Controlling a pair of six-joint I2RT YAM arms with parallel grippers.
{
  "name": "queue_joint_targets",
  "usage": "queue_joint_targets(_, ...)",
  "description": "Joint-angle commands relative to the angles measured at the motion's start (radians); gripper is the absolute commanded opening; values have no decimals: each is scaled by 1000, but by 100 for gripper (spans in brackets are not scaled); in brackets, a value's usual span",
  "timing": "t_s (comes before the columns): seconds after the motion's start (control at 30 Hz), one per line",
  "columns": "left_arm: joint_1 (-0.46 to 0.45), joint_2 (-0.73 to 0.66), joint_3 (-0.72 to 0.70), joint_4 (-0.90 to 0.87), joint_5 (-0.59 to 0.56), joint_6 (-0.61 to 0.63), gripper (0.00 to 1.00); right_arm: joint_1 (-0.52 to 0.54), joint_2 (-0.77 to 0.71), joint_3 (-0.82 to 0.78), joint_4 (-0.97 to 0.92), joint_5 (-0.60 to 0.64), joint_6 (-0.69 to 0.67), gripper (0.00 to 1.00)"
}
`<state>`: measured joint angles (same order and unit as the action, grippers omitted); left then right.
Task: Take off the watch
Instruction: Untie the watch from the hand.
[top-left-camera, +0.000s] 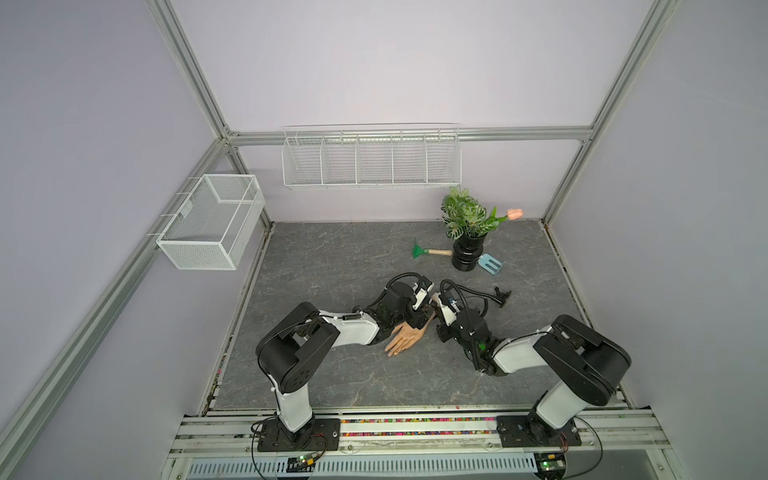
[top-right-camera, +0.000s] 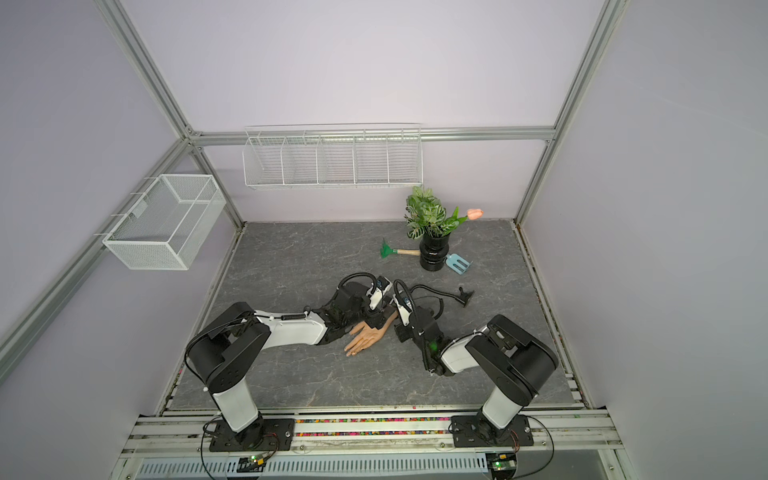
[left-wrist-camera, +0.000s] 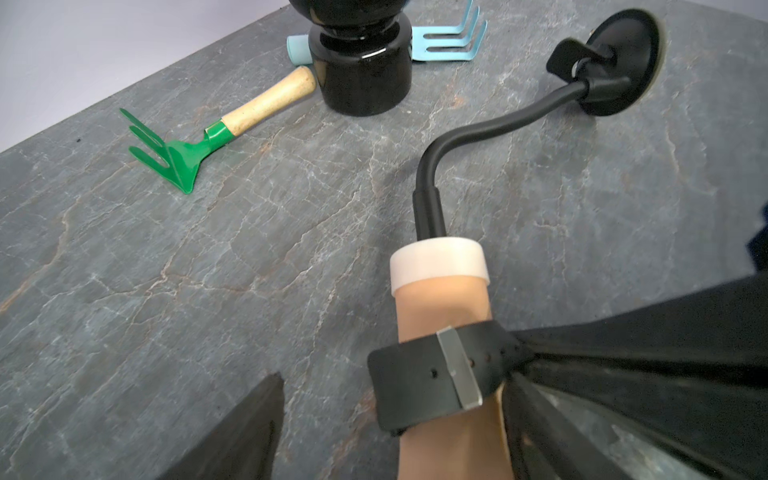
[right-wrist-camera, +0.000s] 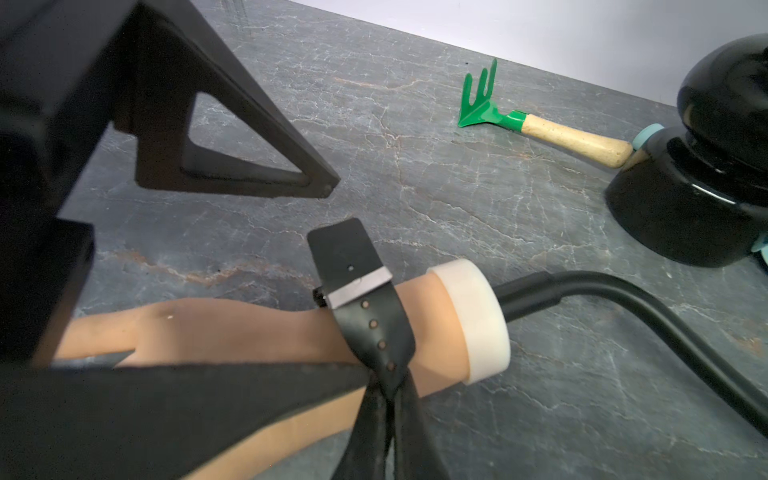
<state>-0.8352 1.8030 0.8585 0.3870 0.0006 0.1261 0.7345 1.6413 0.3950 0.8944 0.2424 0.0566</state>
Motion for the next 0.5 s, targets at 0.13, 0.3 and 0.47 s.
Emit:
queue_joint_targets(0.13,1,19,-2,61,-181,-69,64,-4,-37,21,-45,-1,29,7)
queue_joint_targets(0.3,1,42,4,92,-181,-137,56,-3,-41,16,-48,-5,42,7)
queue_joint_targets(0.47,0,59,10,96,-170,-198,47,-3,-52,19,-79,-8,50,7)
